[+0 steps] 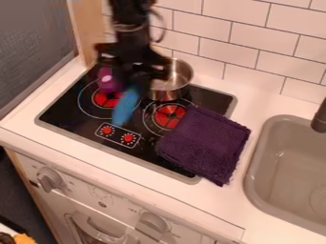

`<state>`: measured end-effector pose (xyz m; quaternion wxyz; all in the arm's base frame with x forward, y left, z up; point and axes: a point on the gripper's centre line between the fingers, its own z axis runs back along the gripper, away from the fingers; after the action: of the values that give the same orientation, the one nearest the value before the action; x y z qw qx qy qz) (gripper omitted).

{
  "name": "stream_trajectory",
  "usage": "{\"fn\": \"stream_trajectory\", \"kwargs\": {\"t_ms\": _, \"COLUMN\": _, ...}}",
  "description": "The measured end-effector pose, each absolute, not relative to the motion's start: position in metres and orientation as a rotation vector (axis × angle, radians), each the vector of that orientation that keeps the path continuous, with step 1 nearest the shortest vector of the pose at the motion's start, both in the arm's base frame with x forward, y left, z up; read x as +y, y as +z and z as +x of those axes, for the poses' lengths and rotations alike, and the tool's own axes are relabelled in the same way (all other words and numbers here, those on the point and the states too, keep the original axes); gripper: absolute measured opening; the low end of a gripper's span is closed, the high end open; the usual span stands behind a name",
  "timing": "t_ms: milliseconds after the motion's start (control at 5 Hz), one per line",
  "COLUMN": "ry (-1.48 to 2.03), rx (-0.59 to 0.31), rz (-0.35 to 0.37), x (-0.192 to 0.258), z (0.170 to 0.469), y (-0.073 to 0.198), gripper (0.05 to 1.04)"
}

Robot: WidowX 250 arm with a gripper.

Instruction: Moved the blue fork on the purple cloth

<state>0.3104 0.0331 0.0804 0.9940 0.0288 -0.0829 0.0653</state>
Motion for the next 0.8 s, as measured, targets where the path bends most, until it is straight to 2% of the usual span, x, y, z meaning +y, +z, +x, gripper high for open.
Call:
{"fn": "stream_trajectory", "kwargs": {"t_ms": 200, "ry": 0.084, "rx": -0.119, "rz": 0.003, "x": -0.018, "z": 0.328, "y": 0.059, "gripper": 0.361}}
{"fn": "stream_trajectory", "kwargs": {"t_ms": 400, "ry": 0.067, "rx": -0.104, "rz": -0.013, "x": -0.064, "z": 0.333, "y": 0.051, "gripper": 0.361}}
{"fn": "stream_trajectory", "kwargs": {"t_ms": 800, "ry": 0.061, "rx": -0.076, "rz": -0.013, "x": -0.078, "z": 0.323, "y": 0.043, "gripper": 0.36}}
